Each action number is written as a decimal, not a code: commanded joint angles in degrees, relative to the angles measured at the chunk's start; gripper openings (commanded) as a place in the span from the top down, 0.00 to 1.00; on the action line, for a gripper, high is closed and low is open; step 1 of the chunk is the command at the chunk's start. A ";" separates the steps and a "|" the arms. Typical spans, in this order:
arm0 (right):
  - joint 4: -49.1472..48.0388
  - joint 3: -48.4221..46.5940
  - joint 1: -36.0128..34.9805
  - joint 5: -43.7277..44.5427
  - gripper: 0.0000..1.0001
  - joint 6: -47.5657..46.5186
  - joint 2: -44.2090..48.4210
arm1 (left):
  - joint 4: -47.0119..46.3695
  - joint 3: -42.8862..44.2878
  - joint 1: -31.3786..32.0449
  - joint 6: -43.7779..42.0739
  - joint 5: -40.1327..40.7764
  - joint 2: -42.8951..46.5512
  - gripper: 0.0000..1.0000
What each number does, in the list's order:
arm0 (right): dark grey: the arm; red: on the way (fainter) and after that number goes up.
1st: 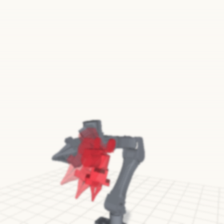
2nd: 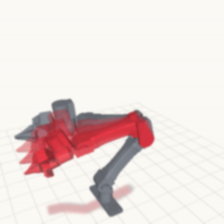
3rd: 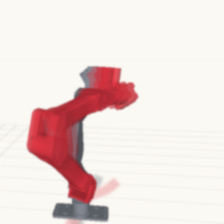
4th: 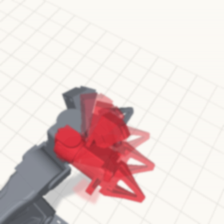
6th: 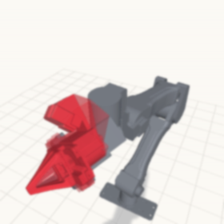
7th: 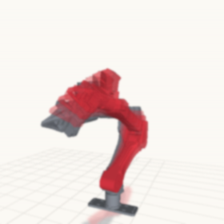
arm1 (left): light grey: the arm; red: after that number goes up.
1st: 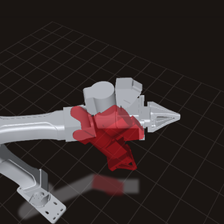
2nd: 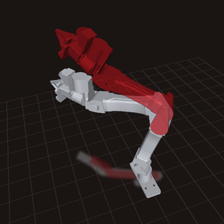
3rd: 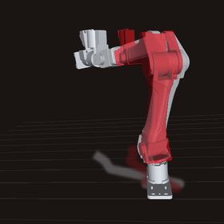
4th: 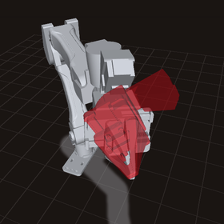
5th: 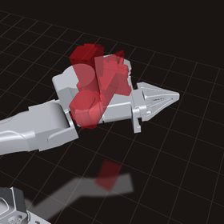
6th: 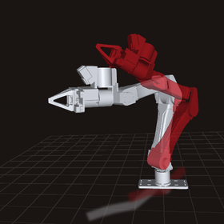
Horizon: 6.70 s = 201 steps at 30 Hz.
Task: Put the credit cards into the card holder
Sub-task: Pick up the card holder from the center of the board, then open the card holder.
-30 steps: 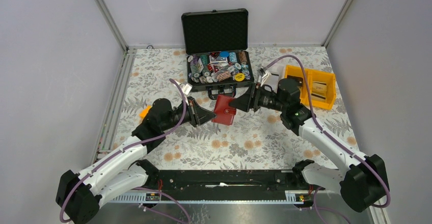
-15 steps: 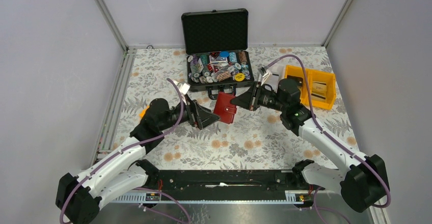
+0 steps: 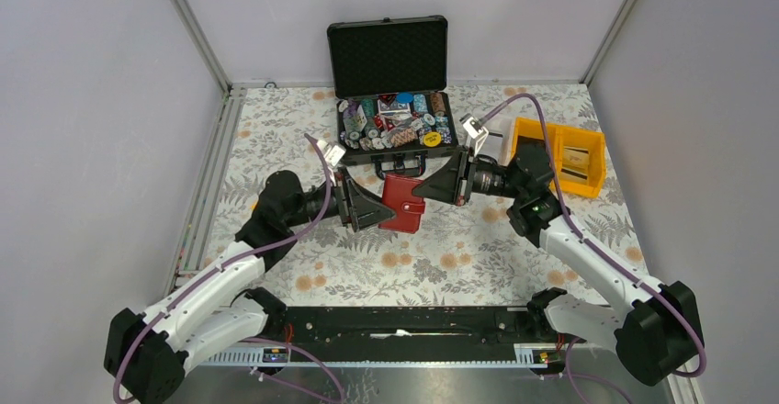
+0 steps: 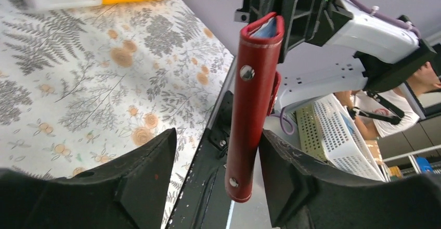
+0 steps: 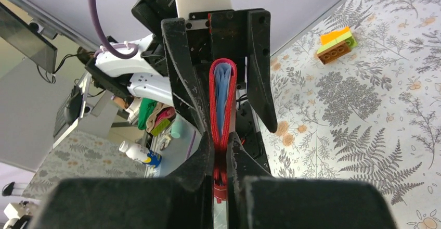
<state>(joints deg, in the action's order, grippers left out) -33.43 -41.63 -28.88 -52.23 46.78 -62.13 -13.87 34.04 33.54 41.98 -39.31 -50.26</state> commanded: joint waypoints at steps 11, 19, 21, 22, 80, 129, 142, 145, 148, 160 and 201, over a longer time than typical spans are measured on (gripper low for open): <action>2.73 -0.21 -0.93 -4.22 1.00 -2.74 0.25 | -11.73 1.87 0.49 5.81 -8.79 -4.11 0.73; 24.68 -6.40 -0.81 10.01 0.10 -14.49 1.67 | 13.53 11.47 -1.09 -6.34 -6.22 -3.48 1.00; 29.87 -8.16 -0.83 14.69 0.06 -16.93 2.14 | 23.76 16.10 -2.72 -11.04 -4.45 -4.82 1.00; 31.78 -8.93 -0.78 16.59 0.04 -17.77 2.54 | 27.65 18.14 -3.76 -13.01 -3.87 -5.81 1.00; 45.44 -19.28 -10.48 -10.31 0.50 -35.22 -8.86 | 27.88 19.39 -6.03 -18.75 -29.62 -11.70 1.00; 46.06 -19.98 -29.15 40.67 1.00 -48.90 -10.01 | 34.23 20.89 -9.35 -19.74 -18.51 -16.95 1.00; 46.99 -21.05 -34.01 46.92 1.00 -51.21 -11.44 | 34.69 20.72 -11.10 -18.46 -17.75 -19.23 1.00; 46.96 -21.06 -34.84 48.20 1.00 -51.44 -11.63 | 34.65 20.65 -11.45 -18.20 -17.56 -19.67 1.00; 46.68 -21.13 -35.12 49.72 1.00 -50.61 -11.53 | 35.05 20.63 -11.65 -18.20 -17.07 -20.03 1.00; 45.78 -19.99 -34.18 72.70 0.23 -38.26 -2.37 | 41.52 21.81 -11.15 -23.64 6.29 -13.89 1.00; 25.72 -0.97 -12.08 39.51 0.48 -11.79 -4.28 | 29.51 16.67 -10.12 -19.15 0.07 -7.31 1.00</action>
<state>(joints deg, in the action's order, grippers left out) -6.28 -42.72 -41.69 -8.27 36.51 -69.36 20.21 50.39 23.31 21.85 -37.12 -58.08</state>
